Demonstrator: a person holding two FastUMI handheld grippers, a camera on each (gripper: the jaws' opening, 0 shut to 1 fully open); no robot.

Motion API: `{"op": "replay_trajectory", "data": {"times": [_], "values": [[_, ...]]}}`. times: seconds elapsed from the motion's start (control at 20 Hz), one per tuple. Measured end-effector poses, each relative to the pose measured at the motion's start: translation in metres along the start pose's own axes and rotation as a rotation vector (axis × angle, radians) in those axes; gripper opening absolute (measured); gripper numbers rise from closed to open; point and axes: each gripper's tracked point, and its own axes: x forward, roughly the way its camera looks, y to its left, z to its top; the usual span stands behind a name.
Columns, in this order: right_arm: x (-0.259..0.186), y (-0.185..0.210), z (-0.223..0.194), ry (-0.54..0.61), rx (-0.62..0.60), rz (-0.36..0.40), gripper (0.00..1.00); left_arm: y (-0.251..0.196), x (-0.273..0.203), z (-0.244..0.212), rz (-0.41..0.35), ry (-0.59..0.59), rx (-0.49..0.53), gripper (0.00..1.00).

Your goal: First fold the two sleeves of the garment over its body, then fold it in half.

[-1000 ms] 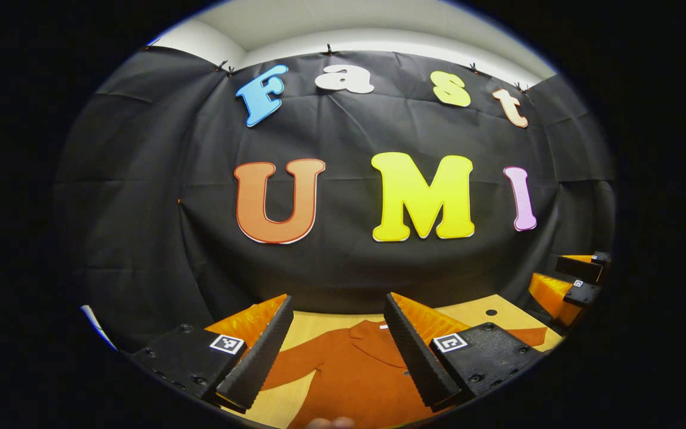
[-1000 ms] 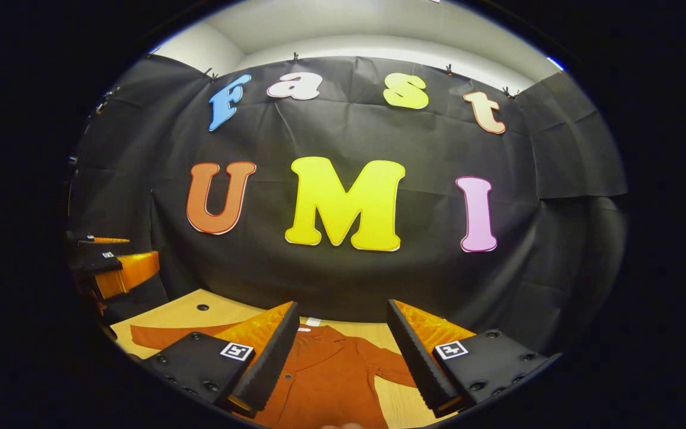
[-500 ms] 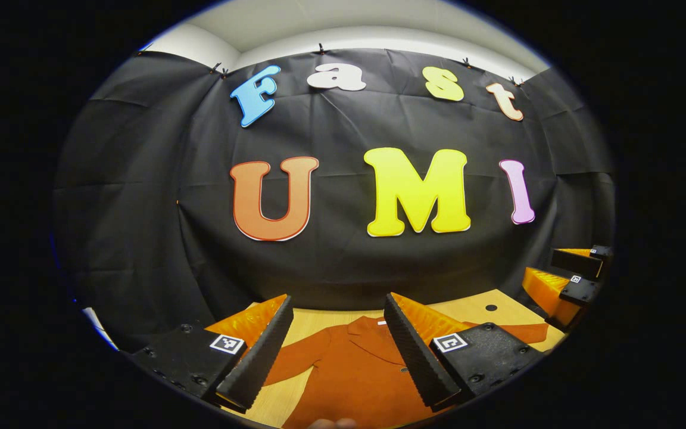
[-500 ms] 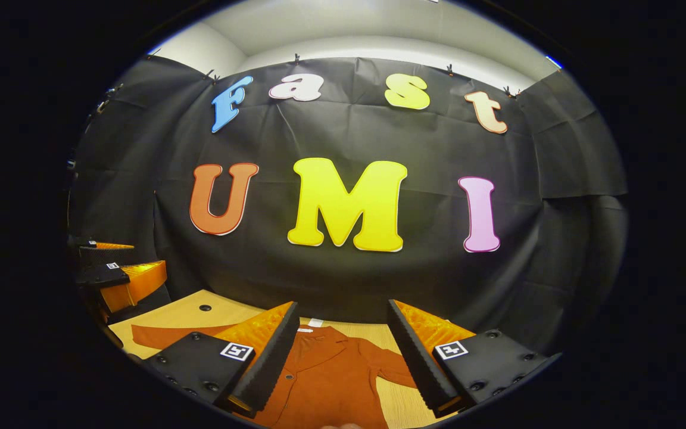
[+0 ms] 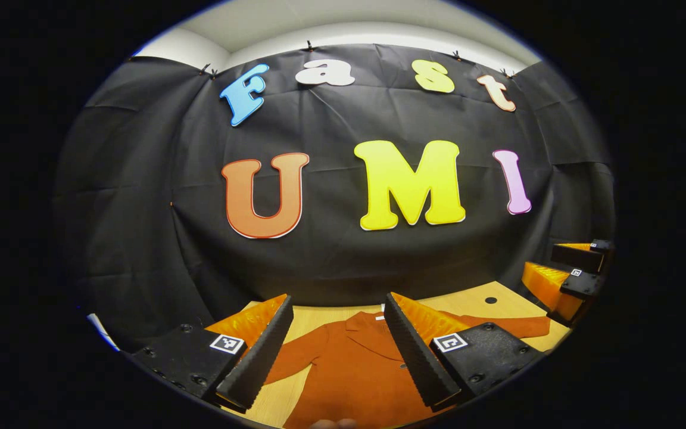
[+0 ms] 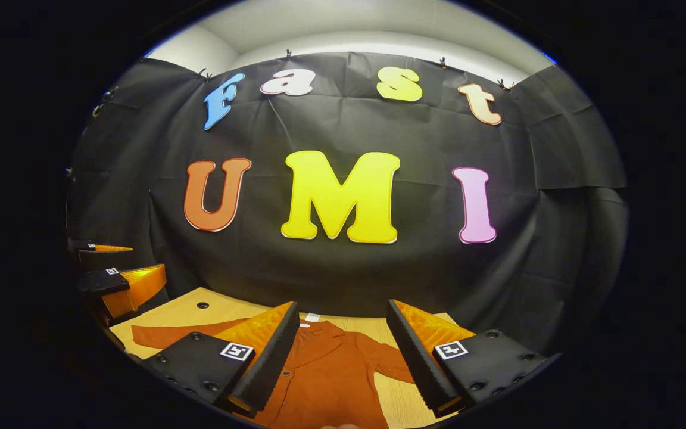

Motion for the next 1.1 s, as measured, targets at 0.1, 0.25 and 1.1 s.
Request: {"op": "replay_trajectory", "data": {"times": [0.1, 0.25, 1.1], "values": [[-0.001, 0.002, -0.005, 0.012, 0.003, 0.006, 0.94, -0.002, 0.001, -0.002, -0.002, 0.004, 0.004, 0.99], [0.001, -0.002, -0.008, 0.022, 0.01, 0.002, 0.95, -0.002, 0.002, -0.005, -0.001, 0.019, 0.0, 0.99], [0.055, -0.194, -0.059, 0.132, 0.018, -0.281, 0.94, -0.044, 0.011, -0.031, -0.025, 0.096, 0.007, 0.99]]}}
